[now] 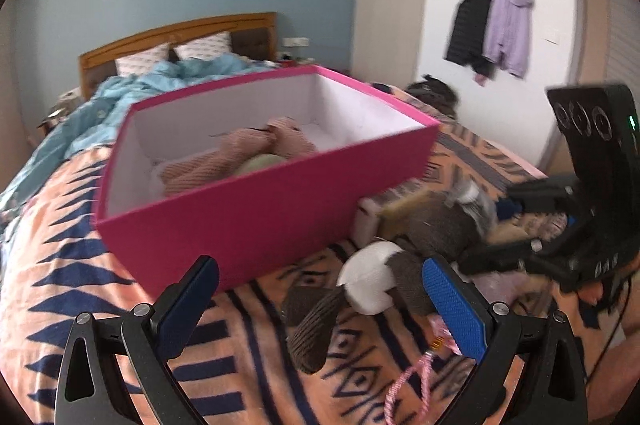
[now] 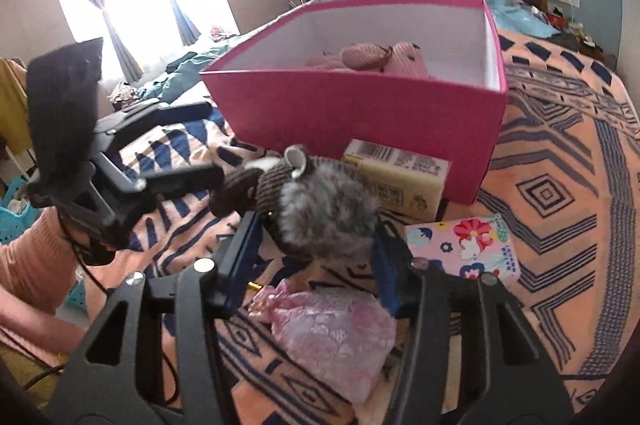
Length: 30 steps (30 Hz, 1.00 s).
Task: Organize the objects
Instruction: 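Return the right gripper to the pile and grasp the brown and white dog plush, then lift the brown dog plush with the right gripper and release it into the box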
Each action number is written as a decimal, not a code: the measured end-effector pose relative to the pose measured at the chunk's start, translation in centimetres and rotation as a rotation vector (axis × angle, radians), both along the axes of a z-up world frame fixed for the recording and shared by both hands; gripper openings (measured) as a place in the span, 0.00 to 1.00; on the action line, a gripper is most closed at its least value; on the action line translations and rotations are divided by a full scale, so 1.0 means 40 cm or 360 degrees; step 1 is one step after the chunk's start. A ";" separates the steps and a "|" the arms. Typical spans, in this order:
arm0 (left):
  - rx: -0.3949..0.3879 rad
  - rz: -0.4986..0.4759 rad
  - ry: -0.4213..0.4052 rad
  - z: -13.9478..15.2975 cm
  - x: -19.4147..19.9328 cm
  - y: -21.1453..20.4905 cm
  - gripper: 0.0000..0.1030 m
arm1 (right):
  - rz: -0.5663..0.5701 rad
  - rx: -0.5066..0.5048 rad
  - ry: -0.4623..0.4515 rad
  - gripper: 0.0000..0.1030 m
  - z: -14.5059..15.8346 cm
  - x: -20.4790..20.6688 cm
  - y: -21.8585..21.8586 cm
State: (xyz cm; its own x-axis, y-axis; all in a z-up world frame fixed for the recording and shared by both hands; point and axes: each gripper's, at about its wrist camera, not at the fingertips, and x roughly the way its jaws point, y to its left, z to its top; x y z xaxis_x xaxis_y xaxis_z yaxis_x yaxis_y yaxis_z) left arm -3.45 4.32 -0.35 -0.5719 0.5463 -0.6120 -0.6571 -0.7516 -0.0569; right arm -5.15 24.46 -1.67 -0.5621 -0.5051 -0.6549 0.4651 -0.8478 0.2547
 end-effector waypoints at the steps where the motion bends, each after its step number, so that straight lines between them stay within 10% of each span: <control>1: -0.0008 -0.0034 -0.0013 -0.006 0.002 0.006 1.00 | 0.0006 -0.0020 -0.0003 0.49 0.004 0.003 0.004; 11: -0.0098 -0.0157 -0.0213 -0.086 -0.012 0.037 0.91 | -0.0032 -0.0110 -0.0098 0.47 -0.014 -0.017 0.007; 19: 0.0010 -0.0257 -0.0404 -0.102 -0.041 0.035 0.61 | -0.0036 -0.0293 -0.0143 0.37 -0.005 -0.029 0.025; 30: 0.0082 -0.0234 -0.0347 -0.014 -0.041 0.008 0.57 | 0.0006 -0.0377 -0.0060 0.34 0.067 -0.033 -0.005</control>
